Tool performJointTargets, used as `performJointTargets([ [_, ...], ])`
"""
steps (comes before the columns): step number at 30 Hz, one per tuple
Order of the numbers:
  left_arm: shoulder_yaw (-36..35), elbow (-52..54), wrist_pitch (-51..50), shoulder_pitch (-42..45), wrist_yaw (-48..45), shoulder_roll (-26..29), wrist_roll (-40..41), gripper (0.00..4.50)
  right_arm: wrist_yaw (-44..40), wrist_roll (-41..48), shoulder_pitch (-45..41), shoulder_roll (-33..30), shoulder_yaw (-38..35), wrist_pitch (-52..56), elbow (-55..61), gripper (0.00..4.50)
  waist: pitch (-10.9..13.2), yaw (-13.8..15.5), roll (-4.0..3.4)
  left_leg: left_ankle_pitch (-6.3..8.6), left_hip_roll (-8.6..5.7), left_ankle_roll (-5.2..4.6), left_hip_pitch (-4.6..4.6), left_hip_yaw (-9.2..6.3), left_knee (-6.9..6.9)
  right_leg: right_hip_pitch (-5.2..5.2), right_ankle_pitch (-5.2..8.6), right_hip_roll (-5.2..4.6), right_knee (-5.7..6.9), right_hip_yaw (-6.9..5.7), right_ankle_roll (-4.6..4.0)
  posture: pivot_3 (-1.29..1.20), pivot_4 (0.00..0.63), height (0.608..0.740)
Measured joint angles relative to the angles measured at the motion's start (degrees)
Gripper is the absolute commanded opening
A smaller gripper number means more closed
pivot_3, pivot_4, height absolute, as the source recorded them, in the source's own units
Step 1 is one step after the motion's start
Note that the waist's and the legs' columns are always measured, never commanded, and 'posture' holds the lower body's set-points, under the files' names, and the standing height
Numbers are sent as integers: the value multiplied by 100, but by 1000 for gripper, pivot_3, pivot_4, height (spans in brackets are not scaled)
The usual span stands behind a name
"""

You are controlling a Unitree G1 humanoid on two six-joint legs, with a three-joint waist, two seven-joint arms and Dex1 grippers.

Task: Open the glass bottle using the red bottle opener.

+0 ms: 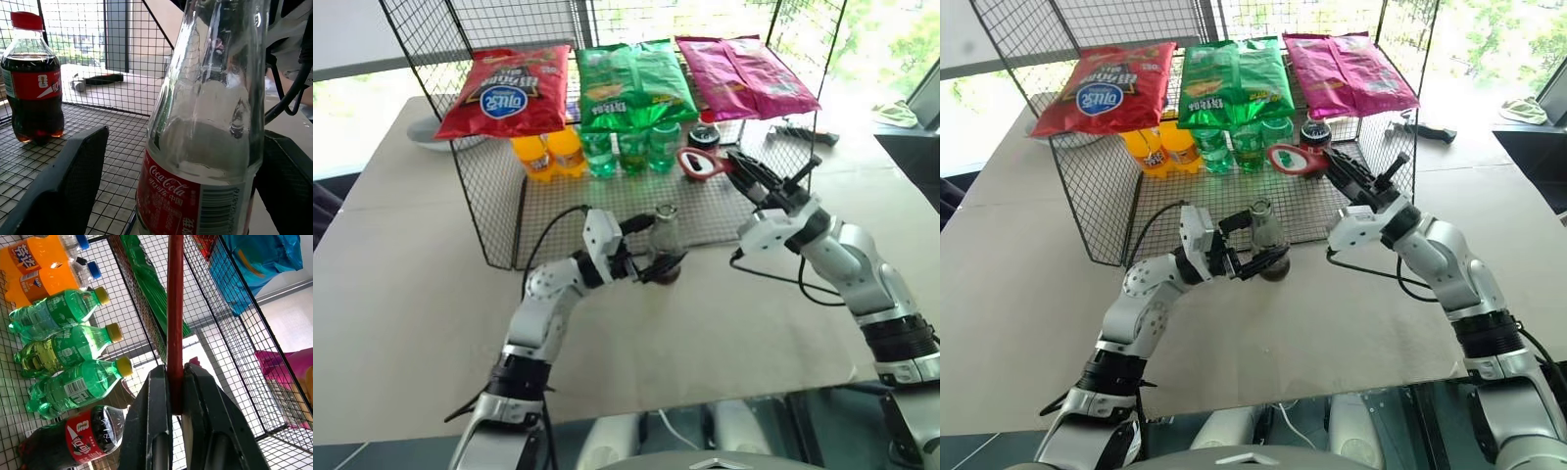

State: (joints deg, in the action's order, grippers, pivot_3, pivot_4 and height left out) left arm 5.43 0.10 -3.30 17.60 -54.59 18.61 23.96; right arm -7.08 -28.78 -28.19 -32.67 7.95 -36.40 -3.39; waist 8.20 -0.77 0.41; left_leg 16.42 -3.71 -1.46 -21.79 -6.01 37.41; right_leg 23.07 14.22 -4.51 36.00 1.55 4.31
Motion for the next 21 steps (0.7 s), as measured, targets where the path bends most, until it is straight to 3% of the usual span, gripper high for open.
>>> performJointTargets([
  [12, -40, 494, -271, -454, -222, 448, 97, 4402, -7, 263, 313, 105, -99, 247, 3, 0, 0, -3, 0, 0, 1, 0, 0, 0, 1, 1, 0, 0, 3, 2, 0, 0, 150, 740],
  [21, -180, 779, -337, -1035, -330, 821, 114, 4402, -786, 1640, 1260, 465, -219, 1324, 223, 0, -2, -1, 1, 0, 2, 0, 3, 0, 2, -1, 0, 0, 10, 4, -2, 0, 150, 740],
])
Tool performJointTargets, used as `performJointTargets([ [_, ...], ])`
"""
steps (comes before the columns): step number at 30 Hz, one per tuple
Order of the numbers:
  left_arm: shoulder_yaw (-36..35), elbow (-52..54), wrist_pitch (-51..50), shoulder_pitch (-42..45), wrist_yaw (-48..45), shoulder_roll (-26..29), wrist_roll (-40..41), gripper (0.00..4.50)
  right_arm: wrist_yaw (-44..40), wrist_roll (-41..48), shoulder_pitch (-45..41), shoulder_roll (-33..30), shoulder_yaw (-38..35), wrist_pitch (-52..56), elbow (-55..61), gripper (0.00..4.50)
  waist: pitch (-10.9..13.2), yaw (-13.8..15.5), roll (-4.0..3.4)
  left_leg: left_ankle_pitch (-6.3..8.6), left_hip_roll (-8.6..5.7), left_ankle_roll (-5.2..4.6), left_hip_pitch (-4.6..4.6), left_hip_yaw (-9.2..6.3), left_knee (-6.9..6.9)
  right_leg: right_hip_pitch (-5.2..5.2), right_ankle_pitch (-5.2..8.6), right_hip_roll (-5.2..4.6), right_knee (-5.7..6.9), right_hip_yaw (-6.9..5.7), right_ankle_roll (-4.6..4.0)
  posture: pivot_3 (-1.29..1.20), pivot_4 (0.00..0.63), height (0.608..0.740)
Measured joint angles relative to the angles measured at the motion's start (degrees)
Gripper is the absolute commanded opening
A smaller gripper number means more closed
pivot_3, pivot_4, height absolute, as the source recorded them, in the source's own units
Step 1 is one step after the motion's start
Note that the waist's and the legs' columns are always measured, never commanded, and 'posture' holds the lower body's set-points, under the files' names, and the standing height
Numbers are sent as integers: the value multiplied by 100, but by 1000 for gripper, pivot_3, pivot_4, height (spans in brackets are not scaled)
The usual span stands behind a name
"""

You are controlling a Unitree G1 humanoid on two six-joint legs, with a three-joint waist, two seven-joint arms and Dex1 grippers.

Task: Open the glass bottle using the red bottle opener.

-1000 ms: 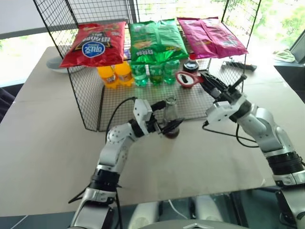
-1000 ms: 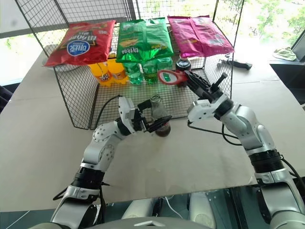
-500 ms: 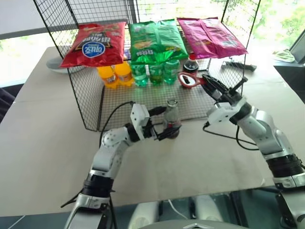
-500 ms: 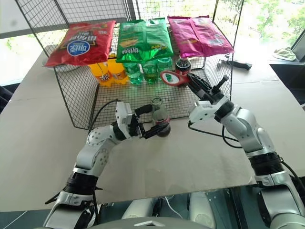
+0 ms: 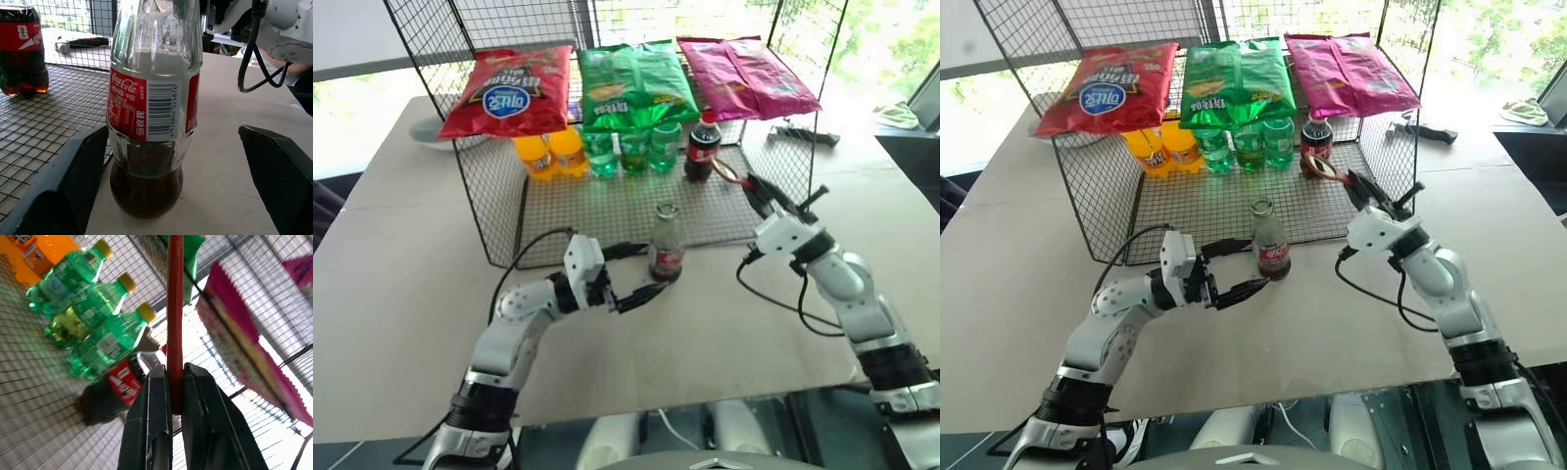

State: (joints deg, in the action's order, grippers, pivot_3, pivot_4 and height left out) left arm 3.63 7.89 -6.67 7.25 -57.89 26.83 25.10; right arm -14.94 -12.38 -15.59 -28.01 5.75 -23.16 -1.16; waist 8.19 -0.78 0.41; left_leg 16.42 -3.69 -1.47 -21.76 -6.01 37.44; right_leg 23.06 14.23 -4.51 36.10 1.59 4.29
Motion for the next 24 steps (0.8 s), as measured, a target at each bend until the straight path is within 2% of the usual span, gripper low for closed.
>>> performJointTargets([
  [5, -251, 213, -30, -575, -53, 274, 77, 4402, -712, 1219, 867, 218, -5, 1265, 695, 0, 1, 2, -5, 1, 4, -1, 2, 3, 0, 3, 0, -2, 6, 9, 0, 0, 150, 740],
  [7, -453, 257, -25, -914, 36, 322, 92, 4402, -995, 1996, 1348, 249, -66, 2056, 1247, 0, 0, 11, -6, 1, 8, -1, 4, 2, -1, 1, 0, -2, 6, 9, -1, 0, 150, 740],
  [9, -660, 251, -24, -1208, 189, 331, 87, 4500, -1167, 2644, 1712, 228, -242, 2931, 1599, 901, 0, 20, -6, 2, 6, -2, 4, 1, 1, 0, -1, -6, 8, 8, -1, 0, 150, 740],
  [10, -714, 251, -24, -1279, 246, 330, 83, 4500, -1208, 2800, 1773, 191, -296, 3151, 1689, 1121, 0, 22, -6, 2, 3, -2, 4, 2, 1, 0, -3, -9, 10, 8, -3, 0, 150, 740],
  [11, -787, 260, -23, -1376, 351, 329, 51, 4500, -1257, 3001, 1840, 130, -397, 3449, 1853, 1685, 0, 24, -7, 2, 2, -2, 6, 2, 1, -1, -6, -9, 10, 7, -7, 0, 150, 740],
  [14, -853, 290, -27, -1725, 577, 329, -59, 4500, -1378, 3339, 1977, -12, -669, 3890, 2095, 3047, -5, 22, -5, 3, 3, -2, 15, 2, 1, -3, -7, -8, 12, 5, -7, 0, 150, 740],
  [16, -918, 387, 6, -1994, 719, 324, -131, 4500, -1477, 3461, 2089, -99, -861, 4030, 2095, 4134, -5, 23, -4, 3, 5, -2, 15, 2, 0, -3, -7, -8, 12, 4, -7, 0, 150, 740],
  [17, -973, 451, 28, -2101, 796, 326, -171, 4500, -1536, 3516, 2132, -137, -931, 4055, 2085, 4477, -5, 23, -5, 3, 5, -2, 15, 2, 0, -4, -7, -8, 12, 5, -7, 0, 150, 740],
  [21, -1134, 656, 128, -2467, 1026, 363, -347, 4500, -2038, 3637, 2367, -411, -1240, 3929, 1882, 4477, -8, 25, -4, 3, 6, -2, 16, 4, 0, -8, -7, -9, 13, 4, -7, 0, 150, 740],
  [24, -1457, 699, 220, -2755, 1112, 501, -418, 4500, -2868, 3775, 2662, -680, -1651, 3320, 1341, 4477, -8, 25, -4, 14, 7, -21, 18, 4, 0, -12, -6, -8, 11, 3, -7, 0, 150, 740],
])
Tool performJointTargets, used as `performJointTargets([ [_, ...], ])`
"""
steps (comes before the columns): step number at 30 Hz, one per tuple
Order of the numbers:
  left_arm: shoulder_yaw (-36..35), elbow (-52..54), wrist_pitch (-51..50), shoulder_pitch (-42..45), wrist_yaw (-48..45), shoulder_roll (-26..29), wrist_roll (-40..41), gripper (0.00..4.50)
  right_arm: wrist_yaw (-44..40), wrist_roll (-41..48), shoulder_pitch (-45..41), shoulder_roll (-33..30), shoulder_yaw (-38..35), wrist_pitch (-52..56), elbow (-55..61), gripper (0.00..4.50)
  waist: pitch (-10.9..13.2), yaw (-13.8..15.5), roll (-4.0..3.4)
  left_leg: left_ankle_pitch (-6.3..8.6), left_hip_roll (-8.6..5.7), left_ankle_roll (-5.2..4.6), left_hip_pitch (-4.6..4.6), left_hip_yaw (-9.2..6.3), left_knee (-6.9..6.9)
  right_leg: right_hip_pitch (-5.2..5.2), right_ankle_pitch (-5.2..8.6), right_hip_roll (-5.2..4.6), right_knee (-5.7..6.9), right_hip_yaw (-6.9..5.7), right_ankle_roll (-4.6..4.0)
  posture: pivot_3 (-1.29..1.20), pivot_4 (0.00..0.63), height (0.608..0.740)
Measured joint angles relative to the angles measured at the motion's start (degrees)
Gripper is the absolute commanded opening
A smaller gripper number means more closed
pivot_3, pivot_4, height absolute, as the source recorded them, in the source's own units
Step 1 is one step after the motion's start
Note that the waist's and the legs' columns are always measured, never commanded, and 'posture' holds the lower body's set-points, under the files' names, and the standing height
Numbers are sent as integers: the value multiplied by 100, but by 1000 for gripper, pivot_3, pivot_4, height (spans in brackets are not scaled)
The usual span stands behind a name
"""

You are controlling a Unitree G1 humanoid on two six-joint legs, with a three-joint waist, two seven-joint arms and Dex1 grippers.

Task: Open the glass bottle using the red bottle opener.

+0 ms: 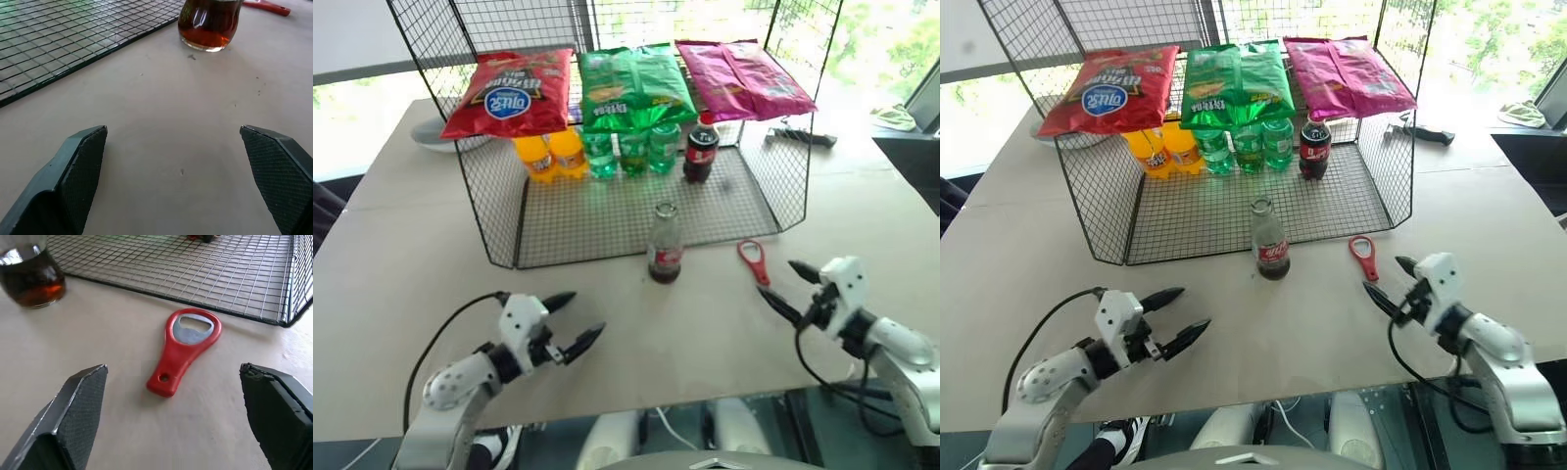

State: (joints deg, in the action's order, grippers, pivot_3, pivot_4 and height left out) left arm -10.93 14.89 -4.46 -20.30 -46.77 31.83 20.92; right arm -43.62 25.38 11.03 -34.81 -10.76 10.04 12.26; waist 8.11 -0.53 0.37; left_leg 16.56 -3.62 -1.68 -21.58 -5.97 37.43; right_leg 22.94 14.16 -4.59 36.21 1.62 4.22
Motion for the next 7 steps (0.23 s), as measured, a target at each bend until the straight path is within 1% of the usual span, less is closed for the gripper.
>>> performJointTargets([
  [4, -186, -6, -21, -119, 83, 34, -39, 4500, -663, 127, 69, -150, -341, -444, -570, 4477, 2, -5, -2, 3, 3, -5, 33, 2, 0, -36, 0, -1, 0, 0, 0, 0, 150, 740],
  [7, -218, -8, -32, -171, 107, 36, -45, 4500, -1171, 171, -67, -343, -544, -799, -1235, 4477, 3, -3, -2, 5, 3, -7, 59, 6, -1, -56, 1, -3, -2, 1, -1, 0, 150, 740],
])
